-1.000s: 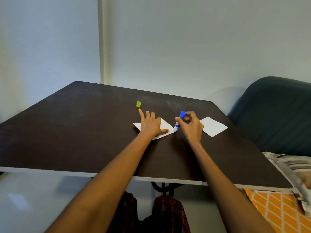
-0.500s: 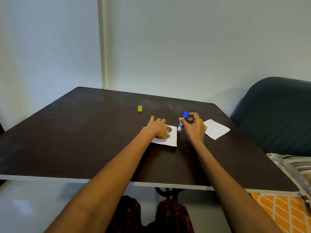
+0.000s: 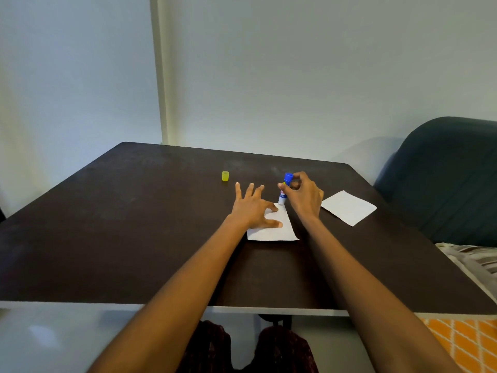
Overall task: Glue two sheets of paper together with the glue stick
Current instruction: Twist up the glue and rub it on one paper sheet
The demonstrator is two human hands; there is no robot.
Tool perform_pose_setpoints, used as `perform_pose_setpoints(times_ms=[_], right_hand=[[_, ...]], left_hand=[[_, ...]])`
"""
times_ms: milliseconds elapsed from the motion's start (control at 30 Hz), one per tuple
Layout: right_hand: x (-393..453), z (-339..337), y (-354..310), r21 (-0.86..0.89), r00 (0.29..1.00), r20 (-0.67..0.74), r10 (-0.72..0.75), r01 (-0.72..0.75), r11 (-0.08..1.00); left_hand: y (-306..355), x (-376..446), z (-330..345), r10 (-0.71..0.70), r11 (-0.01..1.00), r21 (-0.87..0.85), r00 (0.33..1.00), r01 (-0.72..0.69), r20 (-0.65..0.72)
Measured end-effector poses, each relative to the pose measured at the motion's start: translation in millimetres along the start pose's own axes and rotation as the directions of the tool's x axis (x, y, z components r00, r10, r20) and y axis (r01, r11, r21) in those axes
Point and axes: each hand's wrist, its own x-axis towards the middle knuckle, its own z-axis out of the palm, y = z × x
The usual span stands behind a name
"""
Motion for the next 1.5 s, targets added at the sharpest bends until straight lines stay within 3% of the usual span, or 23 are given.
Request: perform_pose_setpoints(times_ms=[567, 900, 1500], right_hand=[[-20, -15, 5, -0.004, 1.0, 0.008, -0.027, 0.027, 1.0], [-48, -46, 6, 0.064, 0.999, 0.051, -0.011, 0.008, 0.998], [-75, -78, 16, 0.196, 0.993, 0.115, -0.013, -0.01, 0.981]], left_hand=[[11, -5, 5, -0.085, 0.996, -0.002, 0.993, 0.085, -0.083], [17, -9, -3, -0.122, 0.993, 0.023, 0.988, 0.12, 0.097], [22, -13, -6, -0.174, 0.984, 0.062, 0.98, 0.169, 0.096]])
